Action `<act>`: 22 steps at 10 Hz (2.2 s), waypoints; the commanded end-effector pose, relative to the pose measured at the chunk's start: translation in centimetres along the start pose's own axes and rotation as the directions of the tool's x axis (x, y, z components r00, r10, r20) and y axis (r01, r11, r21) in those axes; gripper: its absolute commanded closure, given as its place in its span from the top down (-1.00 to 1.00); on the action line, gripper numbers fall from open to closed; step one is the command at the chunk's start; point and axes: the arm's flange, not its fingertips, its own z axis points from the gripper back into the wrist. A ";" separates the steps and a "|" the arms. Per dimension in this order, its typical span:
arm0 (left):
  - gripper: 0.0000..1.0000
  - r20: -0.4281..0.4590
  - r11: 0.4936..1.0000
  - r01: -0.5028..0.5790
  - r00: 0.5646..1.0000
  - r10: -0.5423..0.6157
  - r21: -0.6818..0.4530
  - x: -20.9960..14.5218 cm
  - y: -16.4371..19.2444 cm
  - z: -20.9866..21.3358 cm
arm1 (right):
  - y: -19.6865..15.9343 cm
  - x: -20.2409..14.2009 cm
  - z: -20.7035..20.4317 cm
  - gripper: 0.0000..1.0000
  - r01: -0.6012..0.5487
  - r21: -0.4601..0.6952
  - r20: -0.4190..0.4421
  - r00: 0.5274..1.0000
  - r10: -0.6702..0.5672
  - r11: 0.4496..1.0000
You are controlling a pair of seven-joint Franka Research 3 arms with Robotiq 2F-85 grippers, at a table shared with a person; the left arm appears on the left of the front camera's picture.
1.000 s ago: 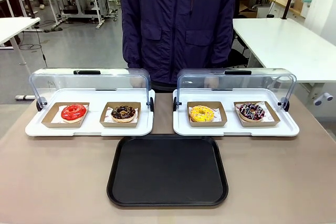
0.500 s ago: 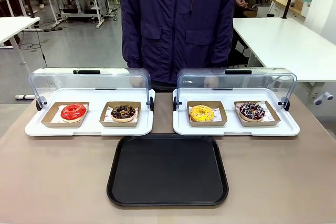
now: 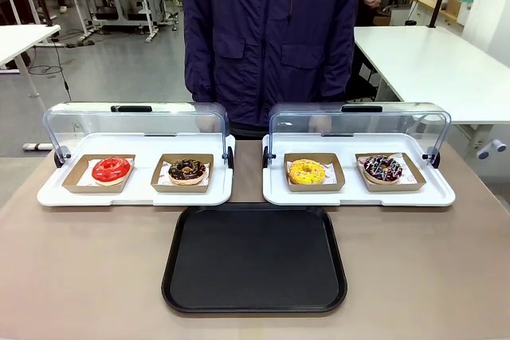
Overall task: Move the fourth donut from the left to the tray.
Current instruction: Pick up the Paper togo box containing the Donut indicated by the person and place it on the Handle tray.
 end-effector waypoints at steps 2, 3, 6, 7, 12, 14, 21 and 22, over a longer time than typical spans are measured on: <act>1.00 -0.011 1.000 -0.002 1.000 0.002 0.009 0.2 -0.4 -0.1 | -0.3 0.1 -0.1 1.00 -0.024 0.001 0.030 0.999 0.024 1.000; 1.00 -0.011 1.000 -0.002 1.000 0.002 0.009 0.2 -0.4 -0.1 | -0.3 0.1 -0.1 1.00 -0.024 0.001 0.030 0.999 0.024 1.000; 1.00 -0.011 1.000 -0.002 1.000 0.002 0.009 0.2 -0.4 -0.1 | -0.3 0.1 -0.1 1.00 -0.024 0.001 0.030 0.999 0.024 1.000; 1.00 -0.011 1.000 -0.002 1.000 0.002 0.009 0.2 -0.4 -0.1 | -0.3 0.1 -0.1 1.00 -0.024 0.001 0.030 0.999 0.024 1.000; 1.00 -0.011 1.000 -0.002 1.000 0.002 0.009 0.2 -0.4 -0.1 | -0.3 0.1 -0.1 1.00 -0.024 0.001 0.030 0.999 0.024 1.000; 1.00 -0.011 1.000 -0.002 1.000 0.002 0.009 0.2 -0.4 -0.1 | -0.3 0.1 -0.1 1.00 -0.024 0.001 0.030 0.999 0.024 1.000; 1.00 -0.011 1.000 -0.002 1.000 0.002 0.009 0.2 -0.4 -0.1 | -0.3 0.1 -0.1 1.00 -0.024 0.001 0.030 0.999 0.024 1.000; 1.00 -0.011 1.000 -0.002 1.000 0.002 0.009 0.2 -0.4 -0.1 | -0.3 0.1 -0.1 1.00 -0.024 0.001 0.030 0.999 0.024 1.000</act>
